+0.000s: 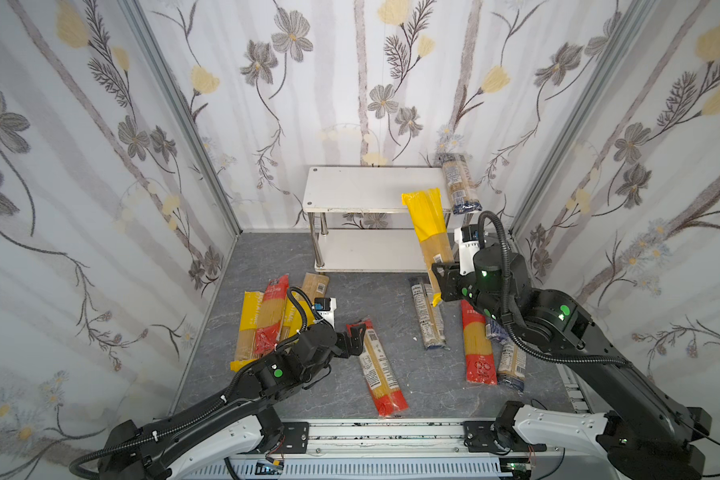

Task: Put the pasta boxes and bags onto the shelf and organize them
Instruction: 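Lift the yellow-topped bag with the right gripper toward the shelf top, then place the yellow-topped bag beside the clear bag on the top shelf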

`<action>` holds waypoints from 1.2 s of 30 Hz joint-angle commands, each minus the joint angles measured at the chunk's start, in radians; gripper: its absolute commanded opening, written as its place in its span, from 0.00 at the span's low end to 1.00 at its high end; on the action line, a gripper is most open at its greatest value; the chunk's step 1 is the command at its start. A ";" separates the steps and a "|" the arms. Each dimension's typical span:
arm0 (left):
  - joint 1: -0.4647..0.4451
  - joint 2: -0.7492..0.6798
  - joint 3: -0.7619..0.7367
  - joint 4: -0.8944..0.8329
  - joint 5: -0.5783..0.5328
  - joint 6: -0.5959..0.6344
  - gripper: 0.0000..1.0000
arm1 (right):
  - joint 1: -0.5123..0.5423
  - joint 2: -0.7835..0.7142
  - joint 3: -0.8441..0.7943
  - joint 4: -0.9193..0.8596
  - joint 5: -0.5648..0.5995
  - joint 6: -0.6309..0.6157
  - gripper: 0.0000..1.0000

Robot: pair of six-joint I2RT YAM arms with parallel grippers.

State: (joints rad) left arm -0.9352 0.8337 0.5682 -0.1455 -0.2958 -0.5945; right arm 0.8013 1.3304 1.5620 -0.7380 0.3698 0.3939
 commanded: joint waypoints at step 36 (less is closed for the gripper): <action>0.003 0.250 0.225 0.024 -0.042 0.166 1.00 | -0.448 0.819 0.825 0.101 -0.229 -0.152 0.26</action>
State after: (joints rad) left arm -0.9325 1.0901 0.7853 -0.1448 -0.3183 -0.4438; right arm 0.3550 2.1418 2.3756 -0.7601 0.1356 0.2325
